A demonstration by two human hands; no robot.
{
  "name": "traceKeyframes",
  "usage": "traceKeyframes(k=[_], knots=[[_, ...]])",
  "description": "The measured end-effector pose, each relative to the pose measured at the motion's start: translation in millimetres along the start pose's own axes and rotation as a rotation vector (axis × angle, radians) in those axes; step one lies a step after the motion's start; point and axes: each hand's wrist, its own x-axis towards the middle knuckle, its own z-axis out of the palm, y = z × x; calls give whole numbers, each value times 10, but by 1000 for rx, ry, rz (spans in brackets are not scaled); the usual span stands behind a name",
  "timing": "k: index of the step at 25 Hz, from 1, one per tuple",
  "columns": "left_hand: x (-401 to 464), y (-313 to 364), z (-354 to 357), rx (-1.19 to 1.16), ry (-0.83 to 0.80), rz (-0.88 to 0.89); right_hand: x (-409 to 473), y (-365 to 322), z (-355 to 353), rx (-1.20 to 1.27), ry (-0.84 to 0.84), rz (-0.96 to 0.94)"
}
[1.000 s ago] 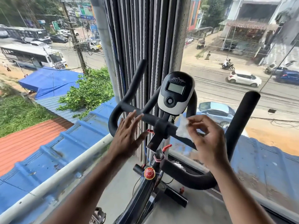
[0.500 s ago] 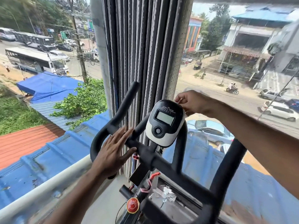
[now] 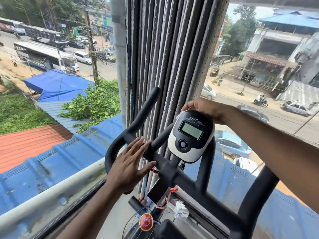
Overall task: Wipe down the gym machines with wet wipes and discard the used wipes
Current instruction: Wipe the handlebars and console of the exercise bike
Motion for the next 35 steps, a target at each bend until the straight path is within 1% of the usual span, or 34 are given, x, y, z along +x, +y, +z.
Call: traceKeyframes(k=[3,5,7,8,9,13,14,16,19,21,23,25,27,29,31,35], knots=[[-23,12,-20,1,-21,11,-37,86,-193,8,-75,27],[-27,-12,-42,2,-46,30,-16,127,-308,-29,-112,56],[-20,-64,-84,-7,-52,54,104,71,-281,-73,-129,37],[-17,-92,-91,-9,-30,59,229,18,-207,-102,-148,31],[-12,-113,-91,-15,-1,59,377,-39,-109,-130,-190,48],[-32,-113,-78,-65,109,7,980,-13,291,-371,-503,49],[-47,-111,-77,-53,121,-6,1053,17,354,-381,-563,46],[-72,-110,-74,-30,136,-51,1110,0,365,-359,-634,33],[-91,-94,-41,-2,161,-120,1100,-126,205,-304,-681,75],[-93,-100,-23,-1,168,-138,1126,-150,174,-335,-719,67],[-97,-110,-21,-1,166,-147,1156,-150,303,-385,-769,64],[-108,-106,-27,-10,161,-159,1225,-98,536,-381,-824,68],[-107,-99,-39,-12,150,-163,1263,-44,767,-315,-880,79],[-108,-97,-43,1,141,-166,1279,13,957,-195,-941,110],[-122,-98,-42,7,135,-171,1284,51,1038,-149,-953,109],[-117,-107,-69,22,95,-172,1246,73,938,-94,-911,87]])
